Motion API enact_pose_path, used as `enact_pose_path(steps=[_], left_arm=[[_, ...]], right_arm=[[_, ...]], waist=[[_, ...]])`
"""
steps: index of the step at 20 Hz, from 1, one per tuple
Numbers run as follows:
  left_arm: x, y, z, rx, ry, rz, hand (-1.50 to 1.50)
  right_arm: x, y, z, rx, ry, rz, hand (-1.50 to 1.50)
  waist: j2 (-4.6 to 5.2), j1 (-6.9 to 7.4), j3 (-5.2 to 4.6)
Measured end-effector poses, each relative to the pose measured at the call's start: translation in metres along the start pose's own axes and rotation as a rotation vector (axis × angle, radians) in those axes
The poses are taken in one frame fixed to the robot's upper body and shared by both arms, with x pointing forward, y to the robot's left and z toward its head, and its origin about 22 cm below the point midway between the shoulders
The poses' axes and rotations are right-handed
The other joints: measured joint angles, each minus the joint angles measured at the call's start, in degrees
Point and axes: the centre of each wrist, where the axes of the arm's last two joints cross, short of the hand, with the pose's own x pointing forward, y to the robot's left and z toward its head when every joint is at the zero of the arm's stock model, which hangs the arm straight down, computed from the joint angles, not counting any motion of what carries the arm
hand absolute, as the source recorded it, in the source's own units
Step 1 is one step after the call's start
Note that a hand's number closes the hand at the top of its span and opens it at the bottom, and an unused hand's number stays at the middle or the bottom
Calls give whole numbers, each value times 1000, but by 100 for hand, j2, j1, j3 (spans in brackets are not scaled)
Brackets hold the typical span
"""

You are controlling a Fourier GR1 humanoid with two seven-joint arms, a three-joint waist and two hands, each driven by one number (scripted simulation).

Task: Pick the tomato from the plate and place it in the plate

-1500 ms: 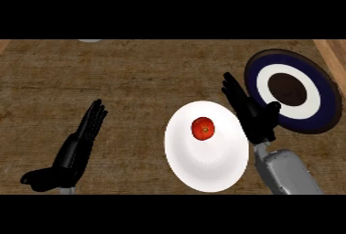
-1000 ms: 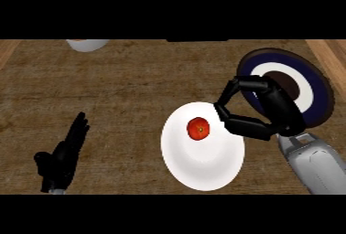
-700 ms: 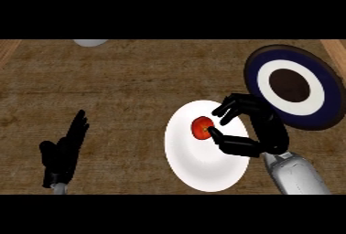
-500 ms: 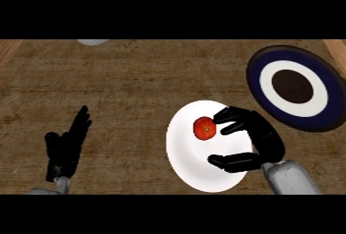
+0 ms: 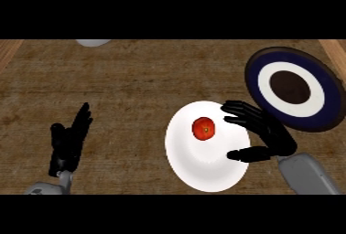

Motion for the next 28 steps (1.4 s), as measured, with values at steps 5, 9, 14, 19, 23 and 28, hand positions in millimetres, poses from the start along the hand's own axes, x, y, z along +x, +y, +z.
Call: enact_pose_path(steps=[5,9,14,19,23,28], left_arm=[[5,-2,0,3,2,-2,0],[3,-9,4,0,11,1,0],[-2,-6,5,1,9,-6,0],[2,-7,7,-1,4,3,0],[2,1,5,-3,4,-2,0],[-2,-6,10,3,6,-2,0]], right_arm=[[8,-16,-21,126,69,164,-150],[19,-11,-33,275,153,224,-150],[29,5,-46,403,237,273,-150],[33,15,-52,448,285,290,-150],[31,15,-56,467,298,300,-150],[23,22,-61,497,305,307,-150]], waist=[[-23,-8,-8],[-30,-14,-10],[-22,3,-8],[-15,7,-5],[-13,11,-4],[-10,18,-3]])
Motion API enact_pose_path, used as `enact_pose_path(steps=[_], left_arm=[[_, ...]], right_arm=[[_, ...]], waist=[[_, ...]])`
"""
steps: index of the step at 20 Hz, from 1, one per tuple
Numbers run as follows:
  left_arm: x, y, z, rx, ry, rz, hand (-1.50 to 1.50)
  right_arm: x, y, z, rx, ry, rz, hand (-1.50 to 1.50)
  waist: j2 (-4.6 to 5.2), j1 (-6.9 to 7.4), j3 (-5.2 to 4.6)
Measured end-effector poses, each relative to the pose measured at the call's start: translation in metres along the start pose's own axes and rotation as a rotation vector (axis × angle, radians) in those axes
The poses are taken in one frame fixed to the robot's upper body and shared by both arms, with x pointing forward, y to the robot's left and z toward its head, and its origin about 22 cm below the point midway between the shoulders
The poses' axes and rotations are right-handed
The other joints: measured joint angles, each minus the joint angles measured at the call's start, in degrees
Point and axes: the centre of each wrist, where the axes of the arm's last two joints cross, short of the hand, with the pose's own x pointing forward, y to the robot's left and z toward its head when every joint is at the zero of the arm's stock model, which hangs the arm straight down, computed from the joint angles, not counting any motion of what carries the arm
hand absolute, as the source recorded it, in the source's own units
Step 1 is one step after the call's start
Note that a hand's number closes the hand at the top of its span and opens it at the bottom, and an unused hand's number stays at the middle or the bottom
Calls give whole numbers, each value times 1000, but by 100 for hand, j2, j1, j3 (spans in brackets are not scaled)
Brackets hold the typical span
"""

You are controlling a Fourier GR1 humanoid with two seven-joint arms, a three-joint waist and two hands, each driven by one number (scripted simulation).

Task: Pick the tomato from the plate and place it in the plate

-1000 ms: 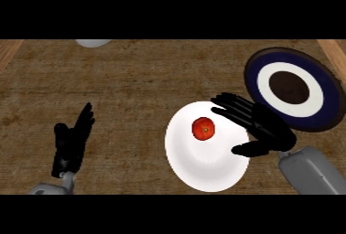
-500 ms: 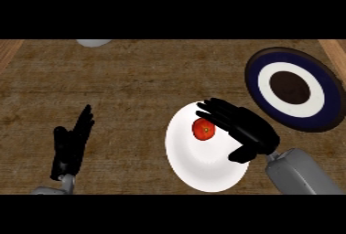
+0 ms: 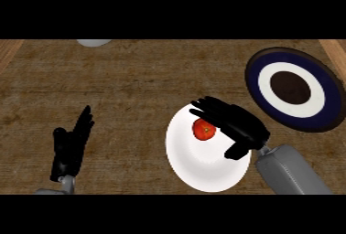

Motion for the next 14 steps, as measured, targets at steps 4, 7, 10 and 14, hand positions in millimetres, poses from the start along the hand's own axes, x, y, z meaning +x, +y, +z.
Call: enact_pose_path(steps=[4,7,10,14], left_arm=[[-1,-2,0,-4,-2,2,0],[2,-3,-5,-4,0,1,0],[-1,-3,-13,-4,-2,1,0],[0,-2,-14,-4,-4,2,0]], right_arm=[[2,9,-6,10,0,-4,-150],[-1,14,-14,9,-2,-1,-150],[-2,14,-19,8,-3,1,-150],[-7,17,-25,27,1,12,150]], waist=[[0,-1,-1],[-21,-3,-19],[-29,-10,-22],[-45,-5,-34]])
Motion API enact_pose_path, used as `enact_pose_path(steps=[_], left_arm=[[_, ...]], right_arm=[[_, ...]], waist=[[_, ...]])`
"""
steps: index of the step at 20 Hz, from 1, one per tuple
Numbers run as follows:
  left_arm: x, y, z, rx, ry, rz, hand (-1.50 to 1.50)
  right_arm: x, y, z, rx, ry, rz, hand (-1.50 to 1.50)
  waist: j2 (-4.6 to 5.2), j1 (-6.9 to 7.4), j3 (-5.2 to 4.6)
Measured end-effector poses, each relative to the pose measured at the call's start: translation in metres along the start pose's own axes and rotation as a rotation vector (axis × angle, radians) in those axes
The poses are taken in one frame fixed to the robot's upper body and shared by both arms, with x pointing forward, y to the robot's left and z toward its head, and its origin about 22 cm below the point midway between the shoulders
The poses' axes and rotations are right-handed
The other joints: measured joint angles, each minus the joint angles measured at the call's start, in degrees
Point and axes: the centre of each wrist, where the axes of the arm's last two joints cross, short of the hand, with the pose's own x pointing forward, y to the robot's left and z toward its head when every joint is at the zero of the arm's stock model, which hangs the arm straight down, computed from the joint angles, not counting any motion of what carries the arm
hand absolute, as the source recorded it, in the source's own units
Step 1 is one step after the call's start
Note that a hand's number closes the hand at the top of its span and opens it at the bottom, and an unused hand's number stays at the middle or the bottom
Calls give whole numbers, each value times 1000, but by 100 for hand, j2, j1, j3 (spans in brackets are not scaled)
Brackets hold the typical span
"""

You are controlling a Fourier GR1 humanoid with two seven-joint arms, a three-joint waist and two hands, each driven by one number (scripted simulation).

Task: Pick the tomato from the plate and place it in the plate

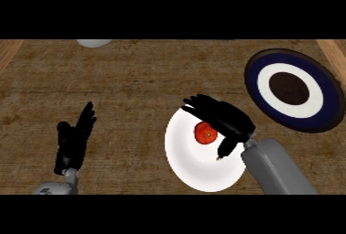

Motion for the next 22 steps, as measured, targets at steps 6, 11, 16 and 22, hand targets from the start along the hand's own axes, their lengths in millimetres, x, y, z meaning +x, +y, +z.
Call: enact_pose_path(steps=[6,11,16,22], left_arm=[[9,1,-2,1,4,-2,0],[6,2,-2,2,2,-2,0],[0,2,7,2,8,3,0],[1,6,8,7,9,0,0]], right_arm=[[-8,0,5,-22,-46,62,150],[-13,0,0,-76,-61,95,150],[-13,-2,4,-223,-21,117,150],[-25,-10,14,-280,327,136,150]], waist=[[-18,-8,-23],[-8,-10,-21],[14,-22,4],[23,-41,23]])
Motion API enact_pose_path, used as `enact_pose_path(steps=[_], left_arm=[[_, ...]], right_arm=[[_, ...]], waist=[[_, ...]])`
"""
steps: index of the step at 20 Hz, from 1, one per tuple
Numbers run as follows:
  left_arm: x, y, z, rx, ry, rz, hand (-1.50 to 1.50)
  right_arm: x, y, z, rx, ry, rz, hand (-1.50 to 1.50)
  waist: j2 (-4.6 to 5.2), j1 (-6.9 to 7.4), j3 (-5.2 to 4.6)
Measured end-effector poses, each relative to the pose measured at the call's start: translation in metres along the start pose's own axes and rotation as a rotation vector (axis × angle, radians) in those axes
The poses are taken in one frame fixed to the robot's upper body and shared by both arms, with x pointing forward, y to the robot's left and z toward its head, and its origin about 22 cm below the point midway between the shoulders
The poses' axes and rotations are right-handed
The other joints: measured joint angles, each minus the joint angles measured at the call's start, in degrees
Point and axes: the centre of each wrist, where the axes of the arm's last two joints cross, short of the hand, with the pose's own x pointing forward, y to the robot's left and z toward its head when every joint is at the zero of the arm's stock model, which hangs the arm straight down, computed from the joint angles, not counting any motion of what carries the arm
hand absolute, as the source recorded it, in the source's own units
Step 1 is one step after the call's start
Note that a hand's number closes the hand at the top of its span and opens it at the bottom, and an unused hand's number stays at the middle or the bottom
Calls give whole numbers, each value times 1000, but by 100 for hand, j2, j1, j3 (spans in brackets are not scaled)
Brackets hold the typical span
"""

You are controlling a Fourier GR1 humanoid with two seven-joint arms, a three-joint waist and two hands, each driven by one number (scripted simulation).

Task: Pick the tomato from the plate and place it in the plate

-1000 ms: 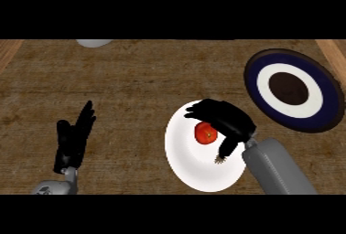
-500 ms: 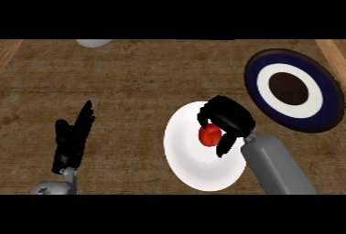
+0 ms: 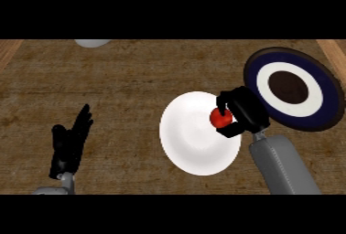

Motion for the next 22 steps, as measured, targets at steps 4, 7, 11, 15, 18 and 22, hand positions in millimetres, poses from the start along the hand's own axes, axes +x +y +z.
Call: enact_pose_path(steps=[4,7,11,15,18,22], left_arm=[[-2,-3,0,1,3,3,0],[-1,-3,-2,8,1,5,0],[-1,-4,-2,8,-6,2,0],[2,-2,-5,3,-2,4,0],[1,1,-2,-2,2,-3,0],[2,-9,-2,-5,-4,0,0]], right_arm=[[7,-19,-7,-19,172,45,150],[18,-40,-5,-107,217,43,150],[25,-71,1,-275,286,68,150],[18,-102,6,-380,369,70,150],[6,-119,9,-408,435,64,150],[-14,-129,8,-432,503,54,150]], waist=[[1,-14,4],[-3,-35,7],[-6,-41,9],[5,-16,10],[11,10,9],[19,33,10]])
